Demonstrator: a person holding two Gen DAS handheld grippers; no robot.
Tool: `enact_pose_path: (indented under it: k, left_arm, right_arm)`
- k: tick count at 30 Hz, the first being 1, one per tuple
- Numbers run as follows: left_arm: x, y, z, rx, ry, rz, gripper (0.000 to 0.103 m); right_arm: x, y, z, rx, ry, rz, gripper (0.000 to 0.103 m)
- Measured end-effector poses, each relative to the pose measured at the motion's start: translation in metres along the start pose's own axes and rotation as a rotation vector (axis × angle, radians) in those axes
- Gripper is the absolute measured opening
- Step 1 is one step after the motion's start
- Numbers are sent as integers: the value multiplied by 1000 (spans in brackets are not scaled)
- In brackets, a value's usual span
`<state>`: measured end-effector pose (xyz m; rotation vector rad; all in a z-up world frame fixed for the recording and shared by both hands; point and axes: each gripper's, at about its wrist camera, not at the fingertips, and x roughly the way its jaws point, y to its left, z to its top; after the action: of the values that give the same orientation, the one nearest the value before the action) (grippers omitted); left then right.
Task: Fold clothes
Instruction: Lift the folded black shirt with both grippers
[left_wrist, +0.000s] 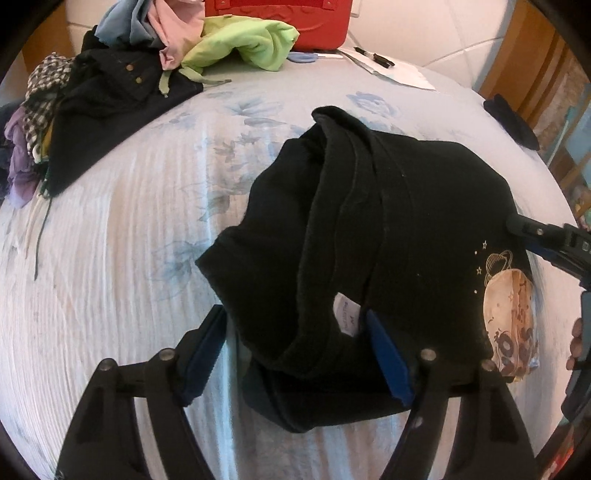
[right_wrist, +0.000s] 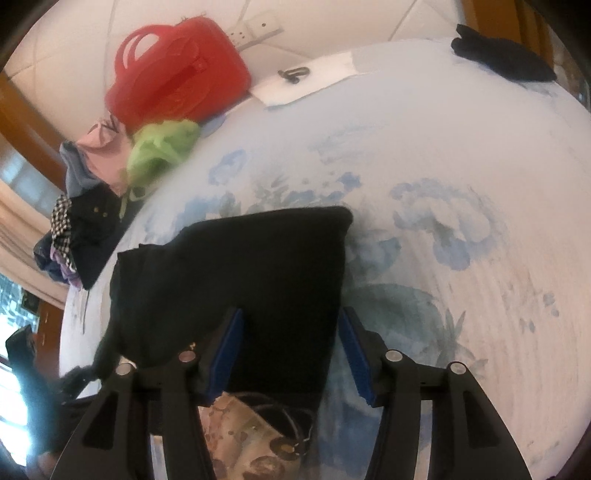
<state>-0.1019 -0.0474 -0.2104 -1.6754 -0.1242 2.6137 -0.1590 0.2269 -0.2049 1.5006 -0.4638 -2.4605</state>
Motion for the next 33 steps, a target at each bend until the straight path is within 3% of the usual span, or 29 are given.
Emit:
enact_pose_path:
  k: [4, 5, 6, 8, 13, 15, 16, 19, 23, 28, 30, 33]
  left_arm:
    - [0, -1, 0, 13, -6, -3, 75]
    - [-1, -2, 0, 14, -9, -3, 70]
    - [-2, -2, 0, 15, -11, -2, 62]
    - [-3, -4, 0, 16, -16, -2, 56]
    - [-3, -6, 0, 17, -12, 1, 55]
    - [-7, -15, 2, 53, -4, 11, 31]
    - [-8, -19, 2, 72, -2, 19, 30]
    - [-4, -19, 4, 66, -11, 10, 30]
    - [-1, -5, 9, -5, -9, -63, 30]
    - [-1, -10, 6, 7, -28, -39, 31]
    - [-2, -11, 6, -3, -19, -45, 25]
    - [-2, -10, 6, -10, -21, -53, 23]
  right_arm:
    - [8, 7, 4, -16, -13, -8, 66]
    - [10, 10, 5, -26, -13, -16, 66]
    - [12, 14, 6, -35, -13, -25, 64]
    - [12, 18, 4, -57, -14, -34, 38]
    - [12, 25, 1, -107, -9, -55, 36]
    - [12, 26, 2, -123, -4, -63, 36]
    - [12, 27, 2, -131, -1, -66, 35]
    - [14, 33, 1, -165, 1, -92, 32]
    - [17, 21, 8, -114, 27, -46, 32]
    - [16, 21, 5, -102, 7, -32, 36]
    - [16, 19, 5, -82, 3, -26, 36]
    - [16, 22, 9, -88, 56, -45, 32]
